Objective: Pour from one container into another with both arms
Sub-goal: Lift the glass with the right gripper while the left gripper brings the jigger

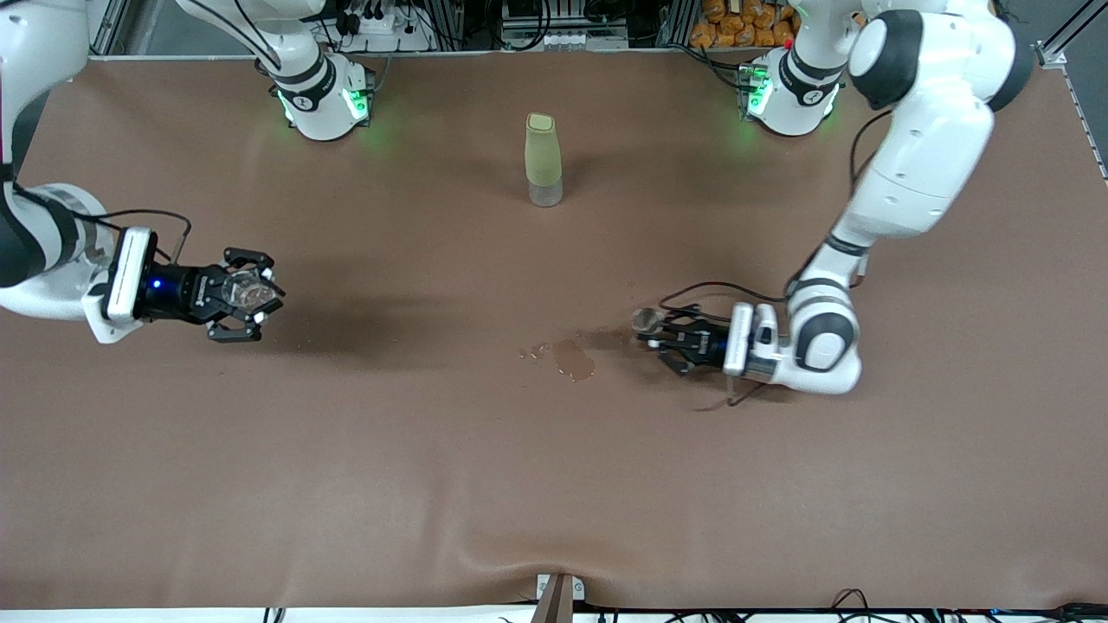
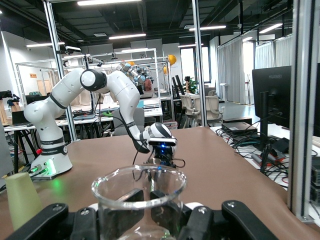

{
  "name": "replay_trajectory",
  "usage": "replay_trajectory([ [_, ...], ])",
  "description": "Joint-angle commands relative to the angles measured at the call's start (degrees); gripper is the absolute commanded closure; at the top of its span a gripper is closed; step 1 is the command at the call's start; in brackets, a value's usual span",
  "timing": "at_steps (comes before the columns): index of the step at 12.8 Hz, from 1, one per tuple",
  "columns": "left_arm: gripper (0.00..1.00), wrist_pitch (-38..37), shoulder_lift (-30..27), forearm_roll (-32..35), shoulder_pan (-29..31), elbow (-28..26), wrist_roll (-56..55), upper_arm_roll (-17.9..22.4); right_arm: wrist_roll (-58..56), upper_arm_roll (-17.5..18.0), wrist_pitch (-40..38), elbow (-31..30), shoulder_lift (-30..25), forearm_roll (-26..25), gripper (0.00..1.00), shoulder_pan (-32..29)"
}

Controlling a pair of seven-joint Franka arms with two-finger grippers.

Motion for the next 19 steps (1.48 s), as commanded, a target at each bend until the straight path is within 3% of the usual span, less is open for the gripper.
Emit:
replay_trajectory([
  [1,1.00,1.83,-0.39,-5.91,-3.85,2.28,-1.11,0.81,1.03,-0.62,3.66,-3.88,-3.60,0.70,1.00,3.27],
  [6,1.00,9.03,-0.30,-17.78,-13.52,5.11,-3.57,0.89,1.21,-0.53,10.42,-3.97,-3.08,8.95,1.00,11.52],
  [12,1.00,17.38,1.02,-18.76,-16.52,11.17,-5.94,1.07,0.24,-0.53,16.94,-4.24,-1.15,20.55,1.00,21.10],
  [19,1.00,20.83,1.37,-22.27,-18.02,11.61,-5.42,1.07,-4.59,-0.44,17.47,-3.18,5.35,33.13,1.00,28.67],
])
